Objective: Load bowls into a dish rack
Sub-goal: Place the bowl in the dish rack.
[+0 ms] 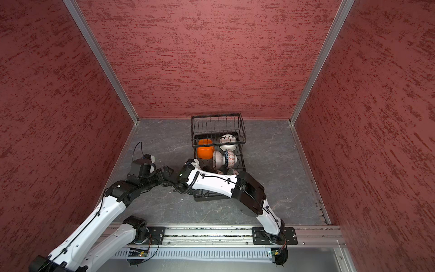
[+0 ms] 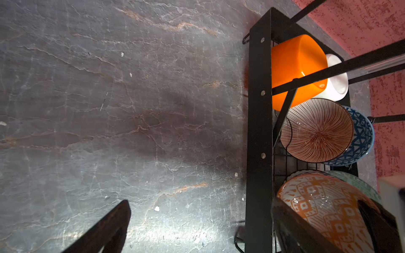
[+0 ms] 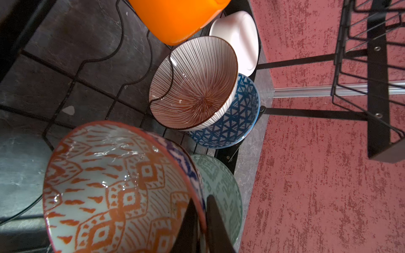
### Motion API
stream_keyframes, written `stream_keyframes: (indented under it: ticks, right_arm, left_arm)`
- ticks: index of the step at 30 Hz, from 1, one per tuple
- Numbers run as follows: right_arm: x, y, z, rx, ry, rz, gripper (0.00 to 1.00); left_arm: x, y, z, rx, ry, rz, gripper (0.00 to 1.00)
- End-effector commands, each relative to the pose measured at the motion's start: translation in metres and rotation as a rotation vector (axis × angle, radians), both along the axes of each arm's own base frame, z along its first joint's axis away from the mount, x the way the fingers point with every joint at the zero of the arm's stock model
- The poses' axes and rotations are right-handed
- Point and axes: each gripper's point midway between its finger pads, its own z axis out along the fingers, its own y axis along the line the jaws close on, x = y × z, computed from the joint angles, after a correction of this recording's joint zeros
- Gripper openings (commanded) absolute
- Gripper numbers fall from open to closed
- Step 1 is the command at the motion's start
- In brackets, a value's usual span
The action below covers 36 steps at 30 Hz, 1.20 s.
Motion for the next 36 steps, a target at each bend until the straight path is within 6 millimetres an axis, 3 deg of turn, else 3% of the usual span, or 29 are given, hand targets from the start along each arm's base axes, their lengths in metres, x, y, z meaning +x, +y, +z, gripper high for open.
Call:
stream_keyframes:
  ticks: [1,18,36]
  right_arm:
    - [0.001,0.003,0.007,-0.018,-0.036,0.003,0.0]
    - [0.005,0.009,-0.005,-0.119,-0.019,0.02,0.0]
    - [0.006,0.002,0.005,-0.123,-0.049,0.024,0.0]
  left_arm:
    - [0.002,-0.001,0.003,-0.009,-0.026,-0.02,1.0]
    - [0.002,0.01,0.001,-0.031,-0.03,0.003,1.0]
    - [0.004,0.01,0.003,-0.048,-0.036,0.003,1.0]
